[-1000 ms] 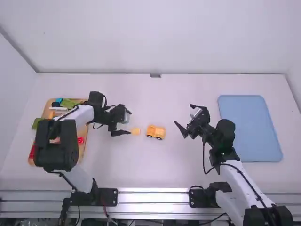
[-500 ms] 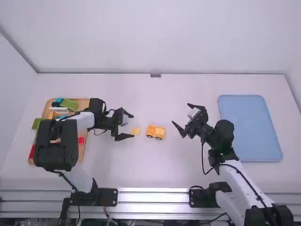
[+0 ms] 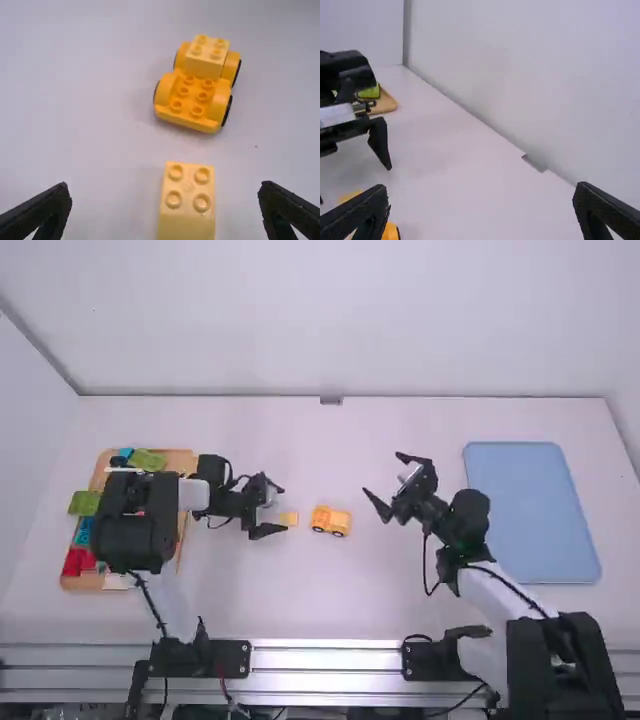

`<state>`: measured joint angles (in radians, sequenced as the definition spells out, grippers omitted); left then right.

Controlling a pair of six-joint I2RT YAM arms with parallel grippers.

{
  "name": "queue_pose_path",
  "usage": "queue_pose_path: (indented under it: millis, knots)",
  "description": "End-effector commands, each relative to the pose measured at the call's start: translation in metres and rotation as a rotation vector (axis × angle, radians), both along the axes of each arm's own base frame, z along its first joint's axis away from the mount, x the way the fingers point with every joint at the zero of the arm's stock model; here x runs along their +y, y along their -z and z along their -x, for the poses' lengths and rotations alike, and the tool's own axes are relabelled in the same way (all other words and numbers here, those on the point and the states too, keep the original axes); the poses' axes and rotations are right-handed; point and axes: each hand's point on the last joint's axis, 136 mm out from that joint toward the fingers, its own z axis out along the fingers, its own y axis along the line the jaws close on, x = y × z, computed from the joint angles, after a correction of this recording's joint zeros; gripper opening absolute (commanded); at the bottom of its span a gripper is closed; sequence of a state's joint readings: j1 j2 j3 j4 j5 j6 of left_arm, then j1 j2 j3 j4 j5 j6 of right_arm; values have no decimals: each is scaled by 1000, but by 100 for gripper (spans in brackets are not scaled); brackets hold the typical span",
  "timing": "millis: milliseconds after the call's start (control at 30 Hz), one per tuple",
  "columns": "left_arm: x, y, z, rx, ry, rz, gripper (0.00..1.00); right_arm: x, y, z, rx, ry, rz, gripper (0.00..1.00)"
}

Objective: Assemble lego blocks to make yellow taxi

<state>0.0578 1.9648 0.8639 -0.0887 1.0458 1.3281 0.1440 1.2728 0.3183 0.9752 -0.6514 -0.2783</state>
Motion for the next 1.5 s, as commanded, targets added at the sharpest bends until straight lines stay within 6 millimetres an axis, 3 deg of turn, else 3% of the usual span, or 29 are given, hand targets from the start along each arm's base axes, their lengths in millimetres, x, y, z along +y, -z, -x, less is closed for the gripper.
queue_pose_path:
  millis: [0,233,433,467,567,600,667,767,967,1300,1400,1467]
  knots:
    - [-2,8,6,6,18,-5,99,3,5,0,17,-17,-15,98]
    - [-2,22,2,24,-20,2,99,9,1,3,-18,-66,-23,98]
    - [-13,28,13,12,14,-8,99,9,1,3,-20,-66,-23,98]
    - [-15,30,14,2,20,-15,96,9,1,3,-20,-67,-23,98]
    - [-17,36,13,-5,10,-54,70,9,1,3,-20,-67,-24,98]
    - [-18,37,13,5,2,-57,67,9,1,4,-20,-69,-23,98]
    - [-17,39,13,18,-6,-66,68,10,1,5,-20,-83,-24,98]
    - [-9,38,10,32,-32,-62,80,11,1,6,-19,-88,-24,98]
    - [4,26,8,52,-63,24,80,11,1,6,-19,-88,-24,98]
    - [-11,33,14,28,-8,-11,68,11,0,6,-22,-88,-25,98]
    - [-9,39,13,35,-17,-52,56,11,0,6,-21,-90,-25,98]
    - [-9,39,14,44,-20,-52,53,11,0,6,-21,-89,-25,98]
